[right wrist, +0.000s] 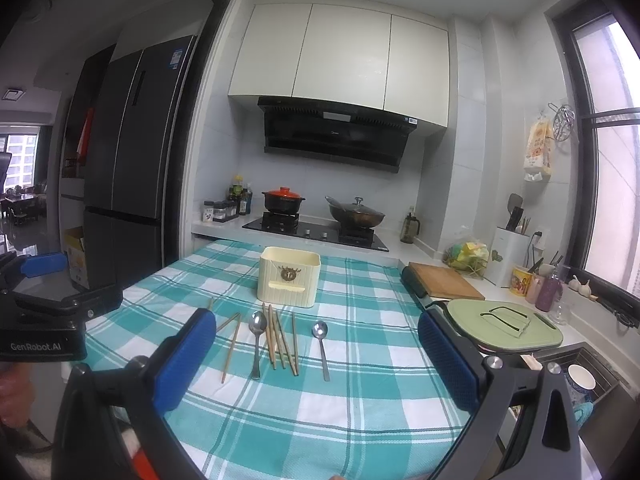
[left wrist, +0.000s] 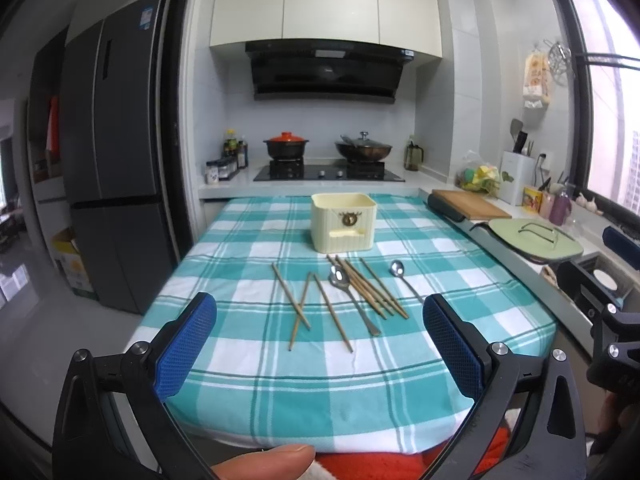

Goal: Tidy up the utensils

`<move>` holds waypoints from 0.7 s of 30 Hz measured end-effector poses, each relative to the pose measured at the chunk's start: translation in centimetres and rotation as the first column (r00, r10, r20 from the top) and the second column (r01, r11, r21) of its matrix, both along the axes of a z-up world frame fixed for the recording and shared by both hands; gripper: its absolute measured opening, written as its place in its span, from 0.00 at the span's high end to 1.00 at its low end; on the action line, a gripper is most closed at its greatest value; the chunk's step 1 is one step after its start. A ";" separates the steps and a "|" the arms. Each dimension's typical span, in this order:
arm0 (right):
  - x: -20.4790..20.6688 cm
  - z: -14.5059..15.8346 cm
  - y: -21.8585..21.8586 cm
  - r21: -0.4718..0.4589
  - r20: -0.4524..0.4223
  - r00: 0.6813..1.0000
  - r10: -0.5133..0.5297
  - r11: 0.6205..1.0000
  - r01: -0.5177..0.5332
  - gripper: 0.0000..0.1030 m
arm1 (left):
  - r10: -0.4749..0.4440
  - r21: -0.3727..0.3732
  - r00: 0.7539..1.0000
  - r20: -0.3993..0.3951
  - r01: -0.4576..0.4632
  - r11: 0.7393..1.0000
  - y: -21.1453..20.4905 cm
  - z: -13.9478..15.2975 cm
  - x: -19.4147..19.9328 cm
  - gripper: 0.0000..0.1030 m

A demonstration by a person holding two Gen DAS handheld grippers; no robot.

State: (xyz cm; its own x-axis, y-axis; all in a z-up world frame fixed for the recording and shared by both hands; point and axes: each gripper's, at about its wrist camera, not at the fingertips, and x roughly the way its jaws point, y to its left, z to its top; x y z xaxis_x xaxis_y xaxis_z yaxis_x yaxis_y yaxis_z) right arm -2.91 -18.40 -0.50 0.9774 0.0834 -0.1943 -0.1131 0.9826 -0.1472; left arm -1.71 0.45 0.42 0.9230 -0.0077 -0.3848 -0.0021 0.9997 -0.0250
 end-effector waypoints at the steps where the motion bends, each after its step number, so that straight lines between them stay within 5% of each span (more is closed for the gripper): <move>1: 0.0 0.0 0.0 -0.001 0.002 1.000 0.001 1.000 -0.001 0.00 | 0.000 0.000 1.000 0.000 0.000 1.000 0.0 0.0 0.0 0.00; 21: 0.0 0.0 -0.5 0.020 -0.002 1.000 -0.013 1.000 0.013 0.00 | -0.012 0.006 1.000 -0.010 0.012 1.000 -0.4 -0.4 0.4 0.00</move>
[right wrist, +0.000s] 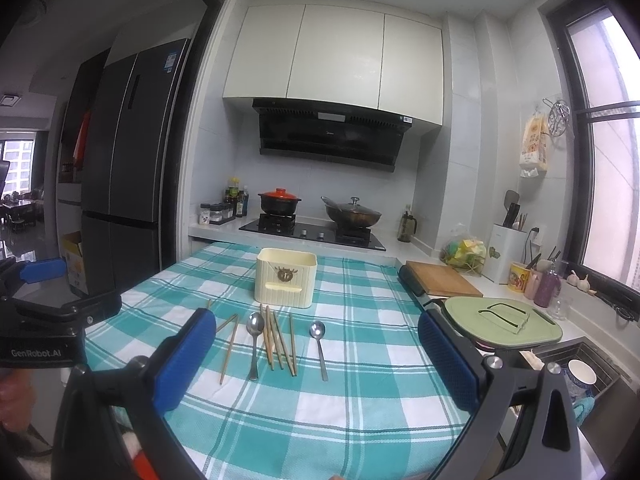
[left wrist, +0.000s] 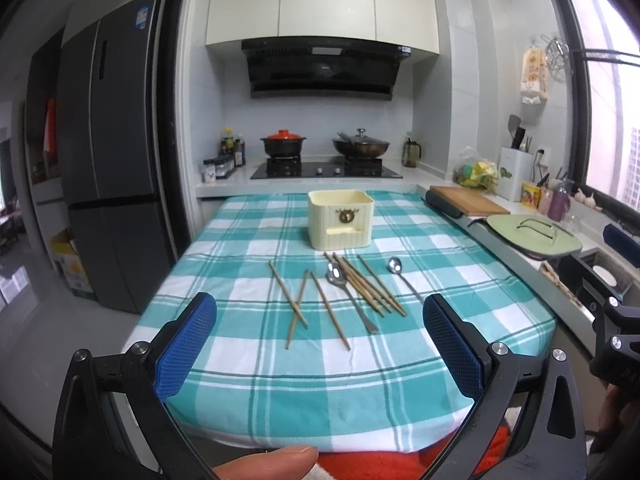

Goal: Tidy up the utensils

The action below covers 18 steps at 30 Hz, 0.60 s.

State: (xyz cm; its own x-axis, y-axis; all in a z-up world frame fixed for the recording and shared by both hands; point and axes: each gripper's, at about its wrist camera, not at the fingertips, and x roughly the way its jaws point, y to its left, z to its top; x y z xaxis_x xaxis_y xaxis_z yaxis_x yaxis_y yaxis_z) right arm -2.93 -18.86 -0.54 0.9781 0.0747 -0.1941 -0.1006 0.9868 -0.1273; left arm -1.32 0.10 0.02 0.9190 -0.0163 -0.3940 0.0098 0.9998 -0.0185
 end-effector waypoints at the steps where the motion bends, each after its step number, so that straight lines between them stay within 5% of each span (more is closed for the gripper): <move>1: 0.1 0.0 0.0 0.000 -0.002 1.000 0.000 1.000 0.000 0.00 | -0.001 0.001 1.000 -0.001 0.001 1.000 0.0 0.0 0.0 0.00; 18: 1.0 -0.4 -0.6 0.009 -0.026 1.000 -0.010 1.000 0.010 0.00 | -0.012 0.011 1.000 -0.023 0.012 1.000 -0.6 -0.5 1.1 0.00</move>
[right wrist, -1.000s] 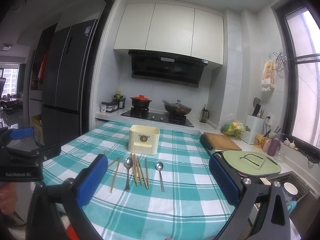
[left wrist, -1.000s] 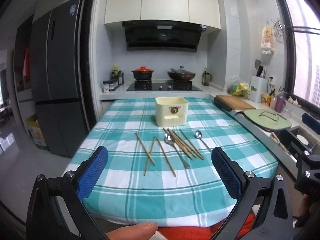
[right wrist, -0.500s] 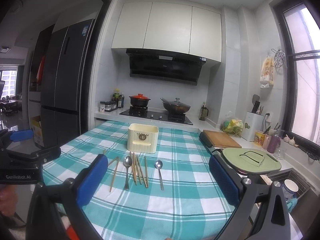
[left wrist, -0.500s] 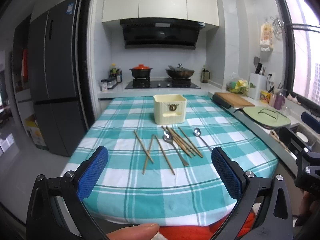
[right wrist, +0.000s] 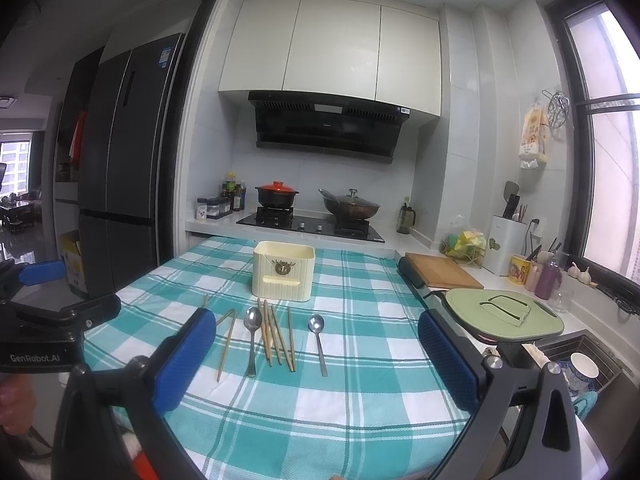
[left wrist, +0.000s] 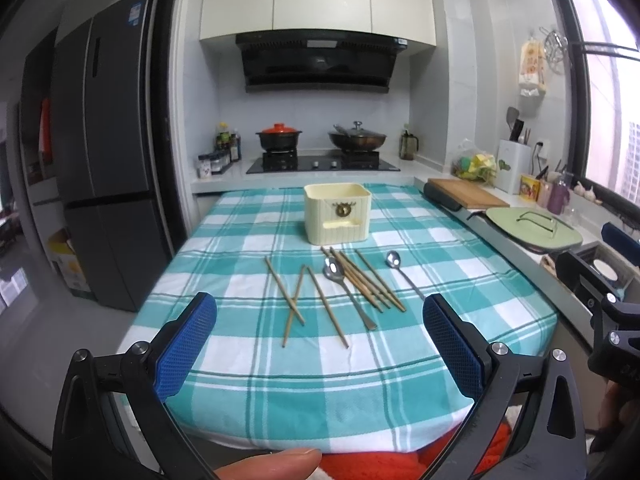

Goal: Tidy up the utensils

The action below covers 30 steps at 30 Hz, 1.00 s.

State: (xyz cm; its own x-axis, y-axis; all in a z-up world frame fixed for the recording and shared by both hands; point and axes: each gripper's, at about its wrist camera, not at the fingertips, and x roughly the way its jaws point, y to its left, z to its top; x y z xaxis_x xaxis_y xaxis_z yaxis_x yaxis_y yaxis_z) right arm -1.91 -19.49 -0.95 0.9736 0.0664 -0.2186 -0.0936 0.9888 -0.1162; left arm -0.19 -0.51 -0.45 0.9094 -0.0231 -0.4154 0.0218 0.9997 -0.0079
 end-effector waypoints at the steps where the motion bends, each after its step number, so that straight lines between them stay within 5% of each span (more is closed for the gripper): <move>1: 0.1 0.0 -0.1 0.001 -0.002 1.000 -0.002 1.000 0.002 0.00 | -0.002 0.001 1.000 -0.002 0.002 1.000 -0.1 0.0 0.1 0.00; 16: 1.9 -1.0 -0.4 0.006 -0.040 0.999 -0.027 1.000 0.028 0.00 | -0.009 -0.001 0.999 -0.031 0.009 1.000 -0.1 -0.8 1.8 0.00; 30: 5.3 -2.7 -1.7 0.030 -0.107 0.992 -0.060 0.998 0.063 0.00 | -0.034 0.010 0.990 -0.138 0.036 0.999 -0.2 -2.7 5.9 0.00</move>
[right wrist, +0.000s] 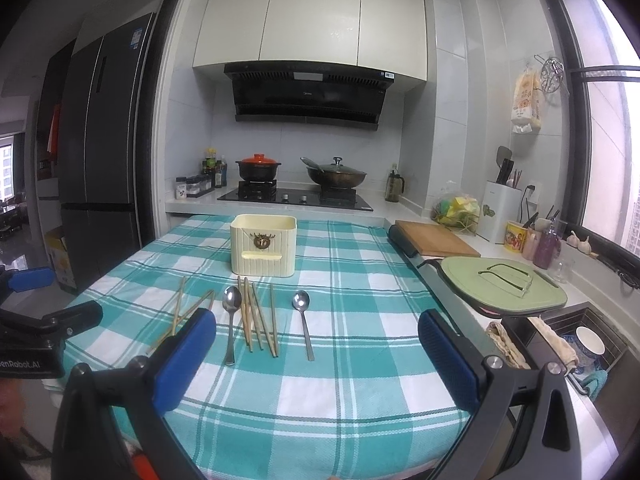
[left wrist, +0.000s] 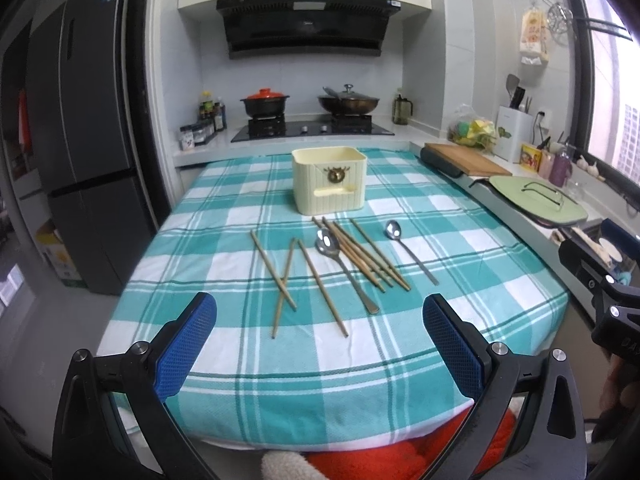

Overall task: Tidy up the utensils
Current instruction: 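Reach the right tool to a steel spoon while the left tool reaches a single chopstick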

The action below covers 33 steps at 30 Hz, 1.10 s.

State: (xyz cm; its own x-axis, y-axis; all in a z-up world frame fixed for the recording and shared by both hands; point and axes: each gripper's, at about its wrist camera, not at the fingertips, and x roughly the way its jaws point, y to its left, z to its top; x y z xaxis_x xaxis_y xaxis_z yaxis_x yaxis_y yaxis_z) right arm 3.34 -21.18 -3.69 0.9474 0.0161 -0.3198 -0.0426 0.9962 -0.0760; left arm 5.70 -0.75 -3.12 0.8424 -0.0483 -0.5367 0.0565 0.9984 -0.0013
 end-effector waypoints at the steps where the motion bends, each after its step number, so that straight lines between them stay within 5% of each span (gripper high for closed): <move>1: 0.3 -0.2 -0.1 0.004 -0.006 1.000 0.002 1.000 -0.002 0.00 | 0.006 -0.005 1.000 -0.009 -0.006 1.000 0.3 -0.2 0.2 0.00; 11: 3.4 -1.8 -0.1 0.005 -0.062 0.998 0.029 1.000 -0.029 0.00 | -0.006 -0.091 0.994 -0.108 -0.004 0.996 2.4 -2.5 3.3 0.00; 25: 9.7 -5.6 -0.1 -0.009 -0.213 0.977 0.022 1.000 -0.025 0.00 | 0.105 -0.116 0.965 -0.242 -0.136 0.984 6.4 -5.9 12.9 0.00; 33: 13.3 -7.2 0.1 -0.009 -0.283 0.959 0.032 0.999 -0.036 0.00 | 0.176 -0.124 0.921 -0.348 -0.232 0.965 8.5 -9.7 20.9 0.00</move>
State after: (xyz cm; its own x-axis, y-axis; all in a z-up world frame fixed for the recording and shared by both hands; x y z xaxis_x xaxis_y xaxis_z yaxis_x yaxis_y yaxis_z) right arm 16.60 -21.08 -10.87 0.8173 0.0409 -0.5748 -0.0985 0.9927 -0.0695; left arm 26.64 7.77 -12.86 0.6185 -0.0025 -0.7858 -0.1797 0.9730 -0.1446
